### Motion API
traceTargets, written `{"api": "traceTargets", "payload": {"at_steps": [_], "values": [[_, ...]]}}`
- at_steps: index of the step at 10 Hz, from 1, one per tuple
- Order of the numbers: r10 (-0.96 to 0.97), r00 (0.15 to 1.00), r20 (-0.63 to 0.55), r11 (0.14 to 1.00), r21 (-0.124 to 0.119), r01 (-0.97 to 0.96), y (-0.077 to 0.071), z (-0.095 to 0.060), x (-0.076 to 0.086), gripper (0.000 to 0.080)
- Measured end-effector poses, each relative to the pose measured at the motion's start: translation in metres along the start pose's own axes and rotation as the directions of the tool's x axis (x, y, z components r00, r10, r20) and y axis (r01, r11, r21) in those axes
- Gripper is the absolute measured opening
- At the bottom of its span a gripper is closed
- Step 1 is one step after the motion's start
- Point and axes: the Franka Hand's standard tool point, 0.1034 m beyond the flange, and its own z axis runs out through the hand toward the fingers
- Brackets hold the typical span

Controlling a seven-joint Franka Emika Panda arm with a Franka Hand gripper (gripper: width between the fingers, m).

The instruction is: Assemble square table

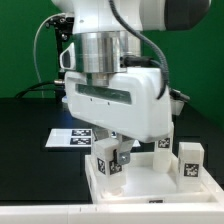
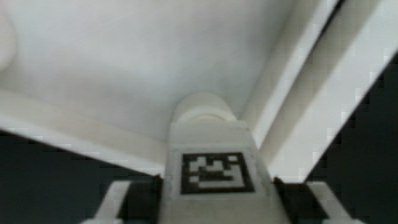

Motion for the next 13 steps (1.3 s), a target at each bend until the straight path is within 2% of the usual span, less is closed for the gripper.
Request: {"api": "traceTargets", "payload": {"at_steps": [2,4,5,6,7,8,9,10,11,12,13], "values": [[0.294,0.956,0.015,0.953,0.075,-0.295,-0.0004,0.0000,0.0057,0.0284],[0.493,0.869,0.043,0.865,0.081,-0.495,-0.0018,0.0001,0.0039,0.0284],[0.517,0.855,0.046,0.851,0.080,-0.519,-0.0018,0.0001,0.0040,0.0284],[0.516,0.855,0.045,0.852,0.080,-0.518,-0.0018,0.0002,0.0038,0.0381],[0.512,0.858,0.044,0.854,0.080,-0.514,-0.0017,0.0004,0.0039,0.0381],[0.479,0.877,0.041,0.873,0.081,-0.480,-0.0017,0.0004,0.0039,0.0554],[0.362,0.932,0.019,0.929,0.075,-0.362,-0.0023,0.0006,0.0015,0.0554],[0.221,0.975,-0.001,0.973,0.069,-0.220,-0.0041,0.0002,-0.0022,0.0629],[0.037,0.999,-0.020,0.997,0.062,-0.036,-0.0050,-0.0023,-0.0034,0.0644],[-0.031,0.999,-0.041,0.996,0.078,0.034,-0.0032,-0.0053,0.0010,0.0644],[-0.099,0.994,-0.048,0.992,0.070,0.103,-0.0026,-0.0038,0.0017,0.0648]]}}
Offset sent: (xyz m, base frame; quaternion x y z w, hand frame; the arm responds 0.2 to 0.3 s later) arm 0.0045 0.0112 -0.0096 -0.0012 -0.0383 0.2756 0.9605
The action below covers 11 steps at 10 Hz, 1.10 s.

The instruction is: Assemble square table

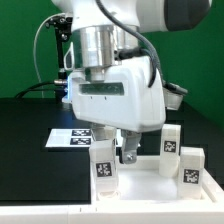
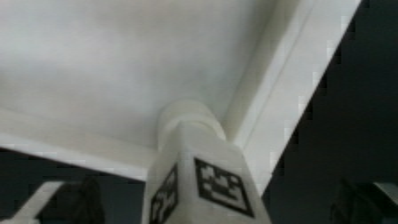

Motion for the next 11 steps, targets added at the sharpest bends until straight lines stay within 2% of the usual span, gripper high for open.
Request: {"api": "traceTargets", "payload": {"at_steps": [1,2,3,4,5,6,7,9,10,11], "values": [[-0.066,0.998,-0.001,0.998,-0.002,0.066,0.000,0.000,0.000,0.0648],[-0.200,0.980,-0.008,0.980,-0.014,0.200,0.000,0.000,0.000,0.0648],[-0.348,0.937,-0.017,0.937,-0.037,0.347,-0.003,-0.001,-0.001,0.0648],[-0.509,0.861,-0.017,0.860,-0.054,0.507,-0.007,-0.003,0.000,0.0648],[-0.634,0.773,-0.019,0.773,-0.060,0.632,-0.013,-0.006,0.005,0.0648],[-0.680,0.733,-0.018,0.733,-0.061,0.678,-0.011,-0.006,0.010,0.0648],[-0.656,0.754,-0.019,0.754,-0.061,0.654,-0.010,-0.006,0.010,0.0648],[-0.643,0.765,-0.020,0.765,-0.062,0.641,-0.010,-0.006,0.010,0.0407],[-0.587,0.809,-0.024,0.809,-0.058,0.585,-0.010,-0.005,0.010,0.0407],[-0.527,0.849,-0.028,0.849,-0.057,0.525,-0.010,-0.005,0.010,0.0285]]}}
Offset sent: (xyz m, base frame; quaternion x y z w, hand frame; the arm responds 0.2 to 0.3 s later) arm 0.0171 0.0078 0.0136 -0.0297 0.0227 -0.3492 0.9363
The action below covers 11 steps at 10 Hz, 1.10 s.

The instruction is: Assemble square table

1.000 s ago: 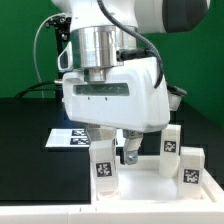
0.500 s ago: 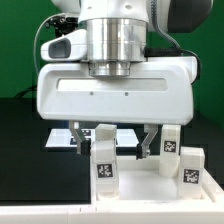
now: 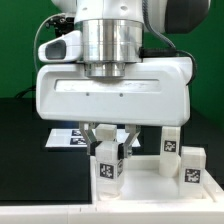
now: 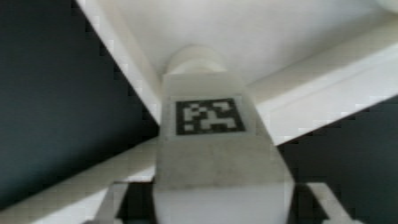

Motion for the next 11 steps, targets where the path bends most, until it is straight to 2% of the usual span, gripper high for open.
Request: {"api": "traceTargets", "payload": {"at_steps": [1,3,5,8,9,11], "values": [[0.027,1.000,0.000,1.000,0.000,-0.027,0.000,0.000,0.000,0.0285],[0.228,0.974,0.002,0.974,-0.002,-0.228,0.000,0.001,-0.002,0.0285],[0.469,0.883,-0.007,0.883,-0.024,-0.469,0.001,0.000,-0.005,0.0285],[0.820,0.570,0.046,0.571,-0.025,-0.820,0.007,0.001,-0.007,0.0285],[0.901,0.429,0.067,0.431,-0.034,-0.902,0.007,0.001,-0.009,0.0285],[0.971,0.225,0.085,0.230,-0.045,-0.972,0.002,0.001,-0.012,0.0285]]}}
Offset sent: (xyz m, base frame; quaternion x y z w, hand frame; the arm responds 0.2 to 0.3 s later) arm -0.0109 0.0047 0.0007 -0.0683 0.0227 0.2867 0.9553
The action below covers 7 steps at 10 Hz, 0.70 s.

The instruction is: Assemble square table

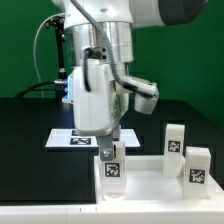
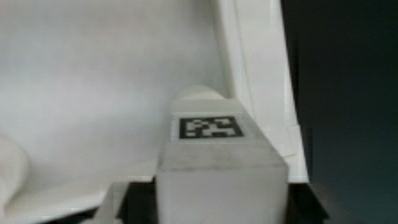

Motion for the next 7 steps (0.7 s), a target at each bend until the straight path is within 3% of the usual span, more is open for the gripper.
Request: {"api": "traceTargets", "payload": {"at_steps": [2,4,5,6,7], "values": [[0.132,0.991,0.000,0.991,0.014,-0.132,0.000,0.001,-0.008,0.0286],[0.111,0.994,-0.001,0.994,0.014,-0.111,0.000,0.001,-0.008,0.0287],[0.063,0.998,-0.005,0.998,0.010,-0.063,0.001,0.002,-0.009,0.0397],[-0.084,0.996,-0.026,0.996,-0.009,0.084,0.005,0.003,-0.013,0.0553],[-0.264,0.964,-0.027,0.965,-0.011,0.264,0.005,0.003,-0.015,0.0623]]}}
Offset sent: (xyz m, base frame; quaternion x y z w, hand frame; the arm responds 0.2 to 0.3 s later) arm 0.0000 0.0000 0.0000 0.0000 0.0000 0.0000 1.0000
